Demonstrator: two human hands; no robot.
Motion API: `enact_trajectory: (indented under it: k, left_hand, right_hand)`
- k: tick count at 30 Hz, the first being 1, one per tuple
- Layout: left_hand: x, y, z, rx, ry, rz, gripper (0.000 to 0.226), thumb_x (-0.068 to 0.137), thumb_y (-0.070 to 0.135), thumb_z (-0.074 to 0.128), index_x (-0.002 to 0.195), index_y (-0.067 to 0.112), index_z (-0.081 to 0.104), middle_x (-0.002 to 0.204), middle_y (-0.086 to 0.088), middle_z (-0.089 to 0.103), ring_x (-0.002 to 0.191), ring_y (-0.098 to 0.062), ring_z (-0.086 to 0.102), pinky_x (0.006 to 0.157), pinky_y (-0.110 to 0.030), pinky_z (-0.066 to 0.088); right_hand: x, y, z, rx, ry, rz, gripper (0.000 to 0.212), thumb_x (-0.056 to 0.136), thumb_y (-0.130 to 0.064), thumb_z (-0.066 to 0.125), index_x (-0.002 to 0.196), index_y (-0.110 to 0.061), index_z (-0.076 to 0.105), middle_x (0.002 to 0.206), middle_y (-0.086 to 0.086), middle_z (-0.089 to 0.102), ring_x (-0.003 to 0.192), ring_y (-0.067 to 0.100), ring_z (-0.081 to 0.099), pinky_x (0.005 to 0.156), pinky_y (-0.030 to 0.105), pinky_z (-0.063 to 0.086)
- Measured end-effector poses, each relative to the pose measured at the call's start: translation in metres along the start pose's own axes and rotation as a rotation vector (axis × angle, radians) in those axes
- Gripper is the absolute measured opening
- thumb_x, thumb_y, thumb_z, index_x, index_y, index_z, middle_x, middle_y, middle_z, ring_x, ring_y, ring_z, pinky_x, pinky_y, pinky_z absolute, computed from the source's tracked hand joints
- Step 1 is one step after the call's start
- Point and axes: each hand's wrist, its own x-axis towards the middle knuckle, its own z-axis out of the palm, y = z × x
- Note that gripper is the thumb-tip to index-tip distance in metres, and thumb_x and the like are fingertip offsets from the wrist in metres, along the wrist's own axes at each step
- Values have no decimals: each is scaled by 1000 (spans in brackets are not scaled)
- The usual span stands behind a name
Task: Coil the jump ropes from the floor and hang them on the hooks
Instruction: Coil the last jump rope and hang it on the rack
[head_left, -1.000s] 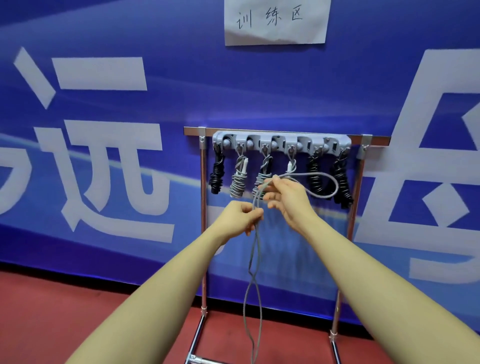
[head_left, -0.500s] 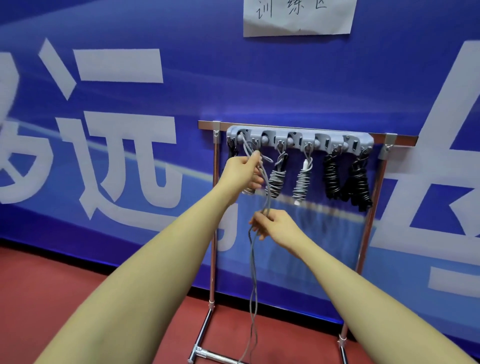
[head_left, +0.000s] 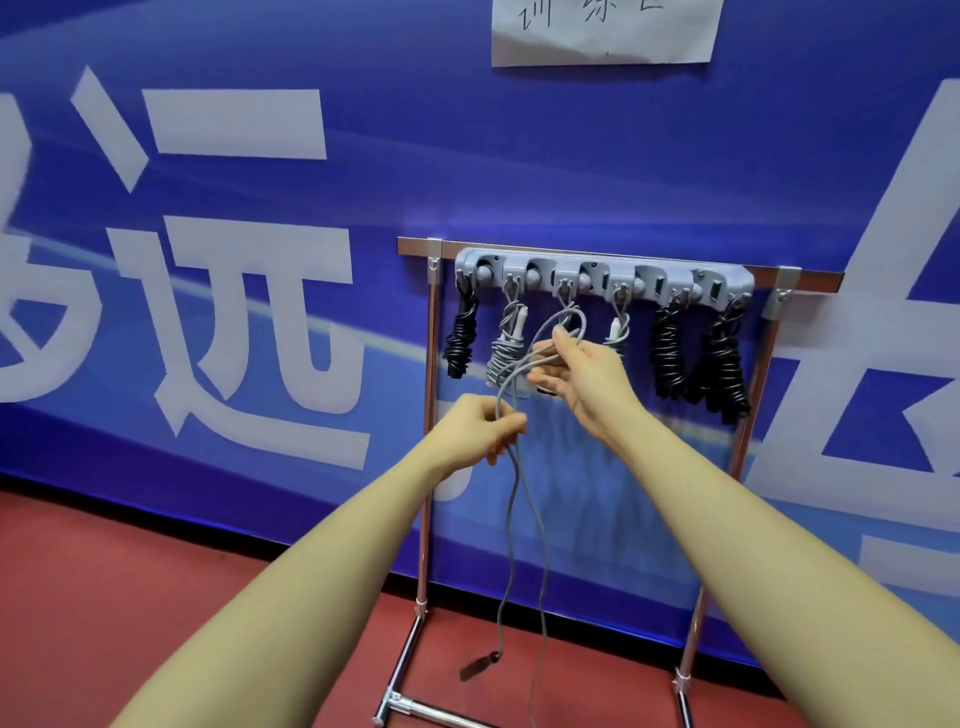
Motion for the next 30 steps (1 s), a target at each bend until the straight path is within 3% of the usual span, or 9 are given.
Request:
enact_trajectory:
  k: [5, 7, 9, 13, 16, 19, 22, 24, 30]
  left_hand:
    - [20, 18, 0, -21, 233, 60, 24, 94, 14, 56, 71, 7, 57, 58, -5, 54, 40, -3, 50, 44, -22, 45]
    - [28, 30, -1, -20, 239, 75, 27, 93, 14, 56, 67, 8, 57, 58, -8, 56, 39, -5, 51, 43, -20, 46]
    - [35, 42, -2, -37, 255, 78, 28, 92, 14, 57, 64, 8, 56, 57, -9, 56, 39, -8, 52, 46, -23, 50]
    - [36, 55, -5, -219, 271, 42, 34, 95, 29, 57, 74, 2, 59, 59, -7, 54, 45, -14, 55, 51, -27, 54]
    - [30, 46, -4, -268, 206, -118, 51, 95, 49, 46, 85, 1, 61, 69, -7, 60, 49, -16, 56, 47, -25, 47]
    - [16, 17, 1, -106, 102, -175, 31, 96, 24, 44, 98, -1, 62, 82, -6, 60, 55, -15, 47, 51, -25, 34]
    - [-3, -9, 9, 90, -144, -132, 17, 90, 11, 52, 101, 5, 63, 80, -1, 55, 62, -13, 45, 54, -24, 34]
    - [-8, -15, 16, 64, -226, -105, 16, 90, 12, 58, 105, 8, 62, 76, 3, 55, 59, -8, 47, 54, -22, 39]
    - [5, -3, 18, 79, -16, 2, 24, 95, 18, 53, 77, 6, 64, 63, -2, 62, 44, -6, 50, 46, -21, 43]
  right_hand:
    - [-20, 35, -26, -551, -229, 115, 11, 92, -27, 61, 91, -17, 63, 85, -1, 59, 68, 10, 48, 55, 20, 41]
    - [-30, 53, -30, -765, -361, 184, 18, 90, -31, 63, 97, -14, 63, 85, -2, 60, 71, 12, 49, 58, 23, 41]
    - [-37, 65, -29, -826, -385, 226, 25, 91, -35, 61, 102, -13, 64, 86, -4, 60, 71, 10, 50, 59, 21, 40]
    - [-34, 68, -22, -774, -286, 160, 23, 97, -23, 50, 79, -14, 60, 76, 2, 61, 55, 13, 45, 47, 22, 36]
    - [-24, 58, -17, -665, -168, 98, 30, 99, -16, 44, 70, -14, 53, 68, 4, 59, 46, 12, 44, 41, 20, 33]
    - [-15, 41, -13, -484, -84, 61, 30, 100, -16, 43, 73, -14, 56, 64, 2, 58, 39, 5, 40, 37, 14, 30]
    - [-6, 29, -7, -310, -66, 48, 30, 101, -18, 44, 75, -11, 57, 63, 4, 58, 38, 4, 40, 36, 14, 29]
    - [-1, 24, -3, -221, -59, 42, 29, 101, -18, 45, 77, -9, 57, 65, 6, 58, 37, 4, 40, 36, 16, 30]
    - [0, 23, -15, -66, -3, 60, 33, 101, -32, 44, 89, -5, 60, 76, 10, 60, 45, 9, 47, 39, 19, 37]
